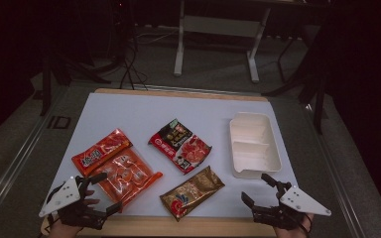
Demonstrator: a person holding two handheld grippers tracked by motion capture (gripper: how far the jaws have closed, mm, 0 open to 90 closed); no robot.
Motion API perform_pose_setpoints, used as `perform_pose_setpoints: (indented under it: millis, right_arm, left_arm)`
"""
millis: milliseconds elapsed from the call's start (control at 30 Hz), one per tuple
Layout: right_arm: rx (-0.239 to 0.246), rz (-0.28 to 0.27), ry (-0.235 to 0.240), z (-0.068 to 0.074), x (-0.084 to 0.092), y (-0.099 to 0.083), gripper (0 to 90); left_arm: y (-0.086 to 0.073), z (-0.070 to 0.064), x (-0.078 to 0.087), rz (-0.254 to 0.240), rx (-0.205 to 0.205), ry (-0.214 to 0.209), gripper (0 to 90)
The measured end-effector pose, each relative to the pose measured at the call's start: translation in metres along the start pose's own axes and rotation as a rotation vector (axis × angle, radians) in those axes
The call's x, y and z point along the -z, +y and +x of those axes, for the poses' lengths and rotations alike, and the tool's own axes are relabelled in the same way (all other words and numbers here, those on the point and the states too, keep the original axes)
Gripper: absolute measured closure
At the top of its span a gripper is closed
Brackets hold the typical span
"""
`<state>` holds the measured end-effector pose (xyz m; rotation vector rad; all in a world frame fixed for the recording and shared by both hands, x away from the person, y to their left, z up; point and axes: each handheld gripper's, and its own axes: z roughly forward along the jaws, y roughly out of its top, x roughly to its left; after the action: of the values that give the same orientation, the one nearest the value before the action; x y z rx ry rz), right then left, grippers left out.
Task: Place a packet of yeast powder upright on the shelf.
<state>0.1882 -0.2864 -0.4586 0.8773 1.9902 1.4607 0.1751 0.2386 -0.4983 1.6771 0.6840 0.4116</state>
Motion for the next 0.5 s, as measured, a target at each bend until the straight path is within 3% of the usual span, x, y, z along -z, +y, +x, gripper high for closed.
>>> perform_pose_setpoints:
  millis: [133,200,333,400,500]
  right_arm:
    - [0.031,-0.026,-0.031,0.0,0.006,0.003,13.1]
    - [0.076,-0.031,-0.056,-0.001,0.009,0.006,15.7]
    - [0.069,-0.002,-0.06,-0.003,0.008,0.007,16.7]
    - [0.02,0.03,-0.044,-0.005,0.006,0.009,15.2]
    - [0.038,0.038,-0.051,-0.004,0.004,0.013,13.2]
  left_arm:
    - [0.0,-0.002,-0.003,-0.006,-0.006,-0.002,0.6]
    - [0.0,0.0,-0.003,-0.007,0.003,-0.004,0.6]
    - [0.0,0.001,-0.005,-0.013,0.011,-0.005,0.6]
    - [0.0,0.0,-0.006,-0.011,0.008,-0.008,0.6]
    - [0.0,-0.001,-0.008,-0.007,0.002,-0.011,0.6]
